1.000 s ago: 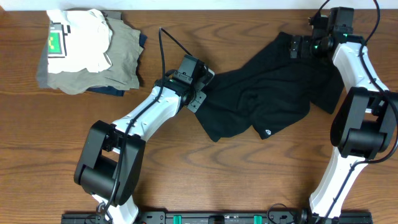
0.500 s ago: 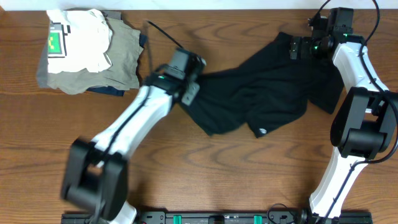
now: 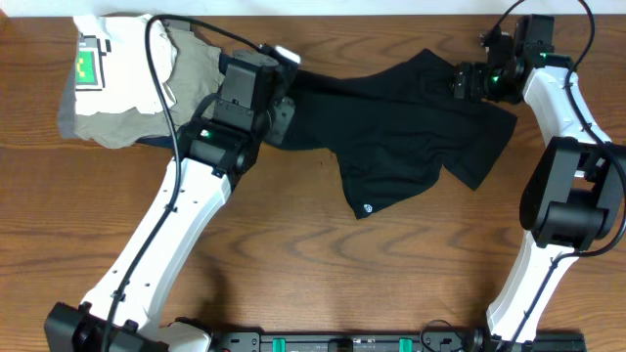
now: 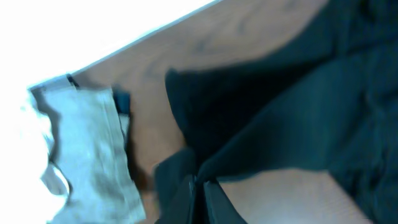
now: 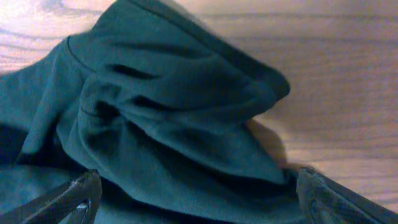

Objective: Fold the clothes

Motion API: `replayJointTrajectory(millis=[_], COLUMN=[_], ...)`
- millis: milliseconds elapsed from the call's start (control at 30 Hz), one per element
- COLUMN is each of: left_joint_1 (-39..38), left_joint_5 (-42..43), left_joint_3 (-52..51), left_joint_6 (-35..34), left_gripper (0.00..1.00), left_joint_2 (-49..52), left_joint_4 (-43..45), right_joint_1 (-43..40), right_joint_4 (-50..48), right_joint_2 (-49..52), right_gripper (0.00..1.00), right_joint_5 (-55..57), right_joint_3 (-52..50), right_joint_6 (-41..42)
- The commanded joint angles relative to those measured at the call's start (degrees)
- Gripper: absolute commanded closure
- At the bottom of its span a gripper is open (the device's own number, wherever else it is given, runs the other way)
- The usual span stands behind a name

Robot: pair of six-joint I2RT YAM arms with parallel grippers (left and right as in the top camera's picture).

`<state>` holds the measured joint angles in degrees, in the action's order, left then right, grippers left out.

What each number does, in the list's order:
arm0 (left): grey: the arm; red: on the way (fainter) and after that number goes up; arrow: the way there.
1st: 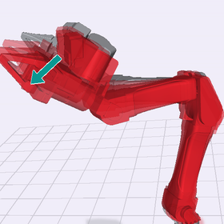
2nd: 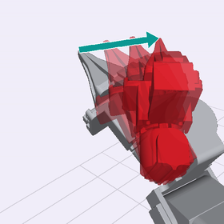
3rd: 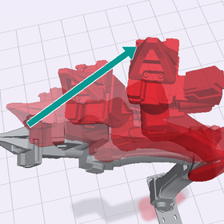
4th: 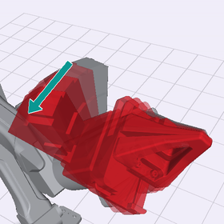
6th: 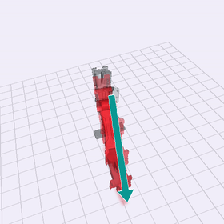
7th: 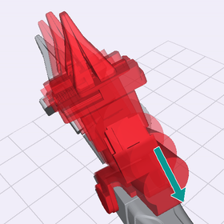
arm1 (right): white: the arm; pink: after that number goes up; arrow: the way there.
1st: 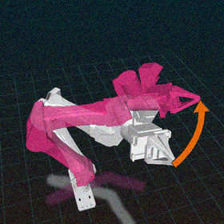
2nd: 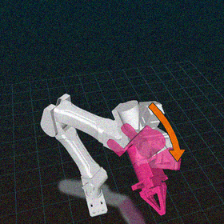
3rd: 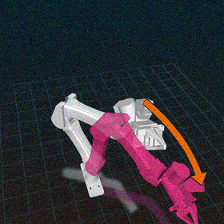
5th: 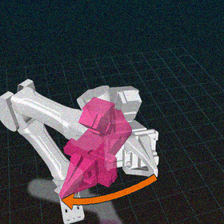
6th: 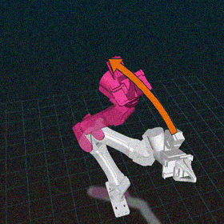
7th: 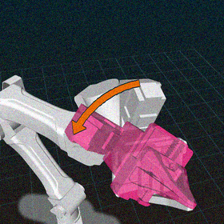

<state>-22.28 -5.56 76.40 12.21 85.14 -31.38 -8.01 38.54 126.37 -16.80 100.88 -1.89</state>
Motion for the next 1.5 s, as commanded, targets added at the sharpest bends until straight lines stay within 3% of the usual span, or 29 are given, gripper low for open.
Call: replayJointTrajectory(millis=[0,133,267,467,600,700,833,900,1000,1100,1233,1333,1467], left_joint_1=[0.2,0.2,0.1,-1.0,-1.7,-1.8,-1.8,-1.8,-1.6,0.4,6.4,11.1,14.7], left_joint_5=[-1.2,-1.2,-0.4,11.7,14.5,15.5,15.4,15.3,9.9,6.4,8.0,14.1,15.7], left_joint_3=[0.1,0.1,0.0,-0.4,-0.5,-0.5,-0.5,-0.5,-0.5,-0.5,-0.1,2.8,10.7], left_joint_6=[-0.5,-2.4,-10.9,-16.8,-17.7,-18.1,-18.1,-16.5,-15.7,-15.7,-15.3,-12.4,-9.6], left_gripper=[0.94,0.94,0.94,0.94,0.93,0.85,0.61,0.48,0.37,0.27,0.15,0.14,0.14], left_joint_2=[0.2,0.2,0.2,0.5,0.7,0.7,0.7,0.7,0.7,1.2,5.7,13.0,24.2], left_joint_4=[-3.0,-10.6,-21.0,-34.4,-39.3,-41.4,-42.5,-41.9,-37.3,-26.9,-12.7,-6.8,-5.8], right_joint_1=[0.2,0.2,0.2,0.2,0.2,0.2,0.1,0.1,0.2,0.2,0.5,1.0,1.8], right_joint_4=[1.1,2.7,3.3,3.2,3.0,3.0,3.0,3.0,3.0,2.8,3.4,4.3,5.4], right_joint_2=[-2.2,-2.2,-2.2,-2.2,-2.2,-2.2,-2.2,-2.2,-2.2,-2.2,-2.2,-2.2,-2.2], right_gripper=[0.02,0.02,0.01,0.01,0.01,0.01,0.01,0.01,0.01,0.01,0.01,0.01,0.01], right_joint_5=[-1.4,-1.7,-1.7,-1.7,-1.7,-1.6,-1.6,-1.6,-1.7,-1.8,-2.9,-3.2,-3.1], right_joint_3=[0.6,0.6,0.6,0.6,0.6,0.6,0.6,0.6,0.6,0.6,0.6,0.6,0.6], right_joint_6=[0.1,-0.5,-1.2,-1.2,-1.2,-1.2,-1.6,-1.6,-1.6,-1.6,-2.8,-4.2,-4.4])
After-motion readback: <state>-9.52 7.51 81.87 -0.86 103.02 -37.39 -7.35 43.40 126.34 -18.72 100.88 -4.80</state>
